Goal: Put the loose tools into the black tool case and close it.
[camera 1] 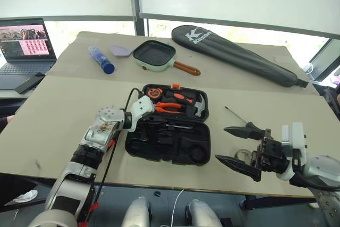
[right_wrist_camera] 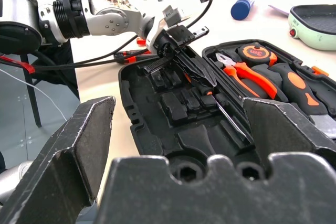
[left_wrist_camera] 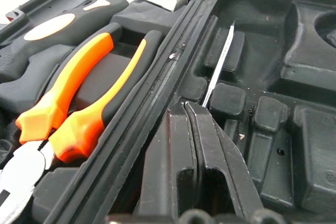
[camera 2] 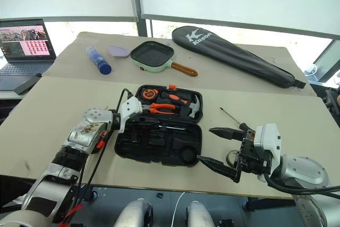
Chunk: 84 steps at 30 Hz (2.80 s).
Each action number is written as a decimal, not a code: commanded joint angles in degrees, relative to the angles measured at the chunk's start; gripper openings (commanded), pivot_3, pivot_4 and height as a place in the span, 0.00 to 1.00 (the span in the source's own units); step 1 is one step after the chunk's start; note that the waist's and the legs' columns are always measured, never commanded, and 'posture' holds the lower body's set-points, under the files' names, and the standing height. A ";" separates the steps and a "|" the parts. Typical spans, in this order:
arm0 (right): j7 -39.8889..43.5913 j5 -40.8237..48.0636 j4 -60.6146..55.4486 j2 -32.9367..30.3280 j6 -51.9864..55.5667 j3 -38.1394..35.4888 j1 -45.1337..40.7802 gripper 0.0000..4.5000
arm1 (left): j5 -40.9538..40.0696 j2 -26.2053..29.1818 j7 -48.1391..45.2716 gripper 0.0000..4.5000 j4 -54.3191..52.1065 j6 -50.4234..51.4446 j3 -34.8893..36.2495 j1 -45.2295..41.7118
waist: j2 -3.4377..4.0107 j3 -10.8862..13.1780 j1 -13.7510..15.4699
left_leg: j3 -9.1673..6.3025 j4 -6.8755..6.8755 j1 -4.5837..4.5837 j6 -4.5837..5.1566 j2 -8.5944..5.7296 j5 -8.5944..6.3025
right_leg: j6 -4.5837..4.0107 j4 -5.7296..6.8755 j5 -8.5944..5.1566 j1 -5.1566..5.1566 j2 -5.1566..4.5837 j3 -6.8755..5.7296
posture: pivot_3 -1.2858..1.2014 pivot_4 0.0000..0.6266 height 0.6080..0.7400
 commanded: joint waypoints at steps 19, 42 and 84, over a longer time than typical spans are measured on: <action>-2.66 -18.73 25.05 6.73 -19.37 -20.62 16.92 1.00 | -26.30 15.65 -13.18 0.99 -21.82 -5.01 27.48 27.47 | 0.73 0.09 -1.30 | 0.08 -0.27 0.03 0.06 0.16 -0.05 | -0.07 -0.08 -0.16 -0.21 -0.28 0.11 | 0.52 0.24 1.00; 2.58 -32.31 53.29 -11.61 8.33 16.70 -34.33 0.32 | -34.02 13.78 -9.40 1.00 -35.62 5.62 23.76 26.85 | 0.78 0.16 -1.41 | 0.34 -0.46 -0.57 0.17 -0.09 -0.01 | 0.01 -0.11 -0.10 -0.87 -0.16 0.26 | 0.52 0.24 1.00; 11.54 -41.59 28.05 4.63 23.20 51.06 -57.93 0.23 | -26.76 17.27 -9.23 1.00 -26.49 -3.42 29.04 39.61 | 0.81 0.34 -1.52 | 0.43 -0.31 -1.23 0.14 0.01 0.01 | -0.06 0.25 0.00 -1.83 -0.19 0.15 | 0.52 0.24 1.00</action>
